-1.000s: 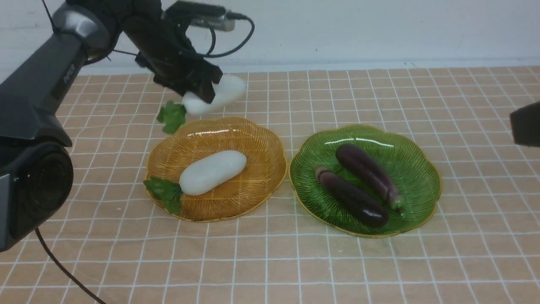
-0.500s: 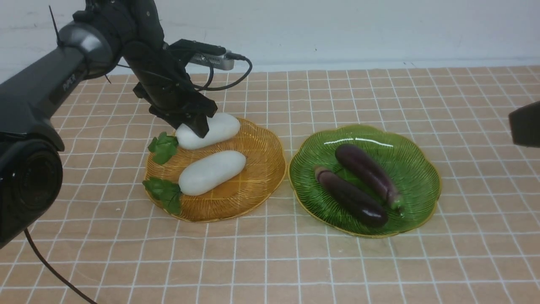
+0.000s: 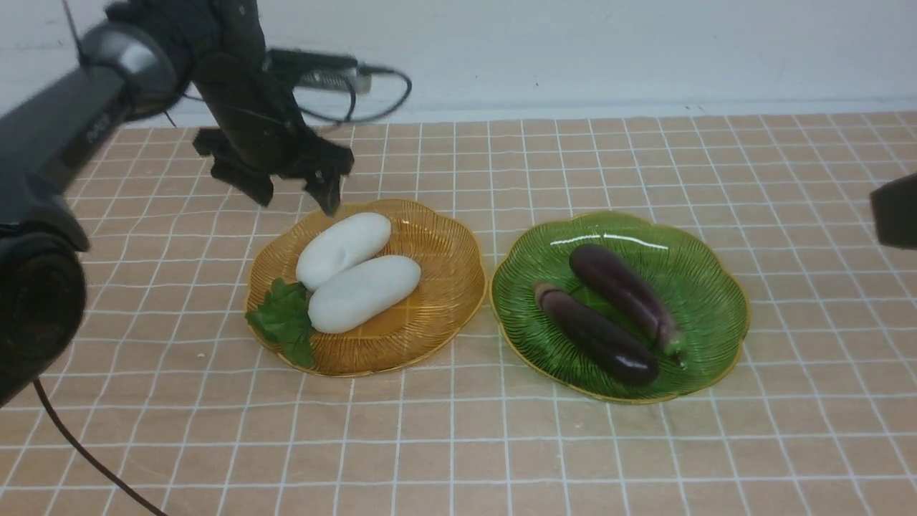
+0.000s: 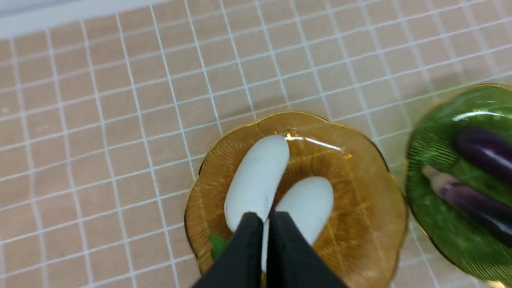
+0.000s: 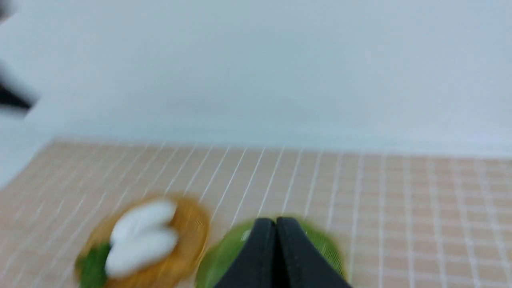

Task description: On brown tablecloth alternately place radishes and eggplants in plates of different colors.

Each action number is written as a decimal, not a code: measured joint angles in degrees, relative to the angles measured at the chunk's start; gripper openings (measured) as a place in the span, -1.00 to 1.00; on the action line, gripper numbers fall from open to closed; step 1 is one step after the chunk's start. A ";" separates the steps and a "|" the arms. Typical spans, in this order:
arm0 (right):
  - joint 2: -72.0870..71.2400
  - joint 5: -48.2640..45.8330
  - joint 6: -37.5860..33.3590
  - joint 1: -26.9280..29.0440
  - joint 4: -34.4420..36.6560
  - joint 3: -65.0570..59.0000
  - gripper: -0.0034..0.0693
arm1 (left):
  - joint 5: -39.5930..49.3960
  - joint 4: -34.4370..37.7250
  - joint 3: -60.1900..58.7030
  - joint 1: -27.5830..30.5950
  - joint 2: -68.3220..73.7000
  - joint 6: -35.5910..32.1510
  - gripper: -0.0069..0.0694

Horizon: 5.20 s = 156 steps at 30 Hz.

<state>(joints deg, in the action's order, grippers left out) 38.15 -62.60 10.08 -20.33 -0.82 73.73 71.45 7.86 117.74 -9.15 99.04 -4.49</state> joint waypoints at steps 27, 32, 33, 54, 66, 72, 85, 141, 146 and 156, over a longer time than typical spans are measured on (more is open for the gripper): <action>-26.54 45.88 16.11 0.00 -15.20 -34.42 -0.95 | -20.06 5.61 -74.69 0.00 -91.39 -4.55 -0.83; -26.61 45.95 16.16 0.00 -15.38 -34.46 -0.95 | -22.84 6.56 -78.51 0.00 -97.72 -4.51 -0.83; -26.61 45.95 16.19 0.00 -15.43 -34.48 -0.95 | -22.97 6.56 -78.69 0.00 -98.23 -4.51 -0.83; -26.61 45.90 15.38 0.00 -15.59 -34.53 -0.95 | -24.22 7.12 -78.93 0.00 -99.76 -4.51 -0.83; -26.61 45.90 15.38 0.00 -15.59 -34.53 -0.95 | -24.86 6.32 -79.64 0.22 -99.86 -4.51 -0.83; -26.61 45.90 15.38 0.00 -15.59 -34.53 -0.95 | -32.14 3.12 -85.79 3.26 -100.05 -4.15 -0.83; -26.61 45.80 15.38 0.00 -15.59 -34.53 -0.95 | -42.28 -6.32 -108.40 6.85 -99.98 -1.28 -0.83; -26.21 41.63 -6.95 0.08 -0.05 -35.36 -0.95 | -49.13 -6.89 -119.17 6.85 -99.93 -0.69 -0.83; -28.66 40.78 -8.53 3.00 -1.07 -41.07 -0.95 | -49.13 -6.89 -119.23 6.85 -99.93 -0.69 -0.83; -33.33 40.22 -9.39 17.22 -2.31 -61.33 -0.95 | -49.13 -6.89 -119.23 6.85 -99.93 -0.69 -0.83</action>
<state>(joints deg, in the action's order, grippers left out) 4.82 -22.38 0.68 -3.10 -3.13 12.40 22.32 0.97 -1.49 -2.30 -0.90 -5.18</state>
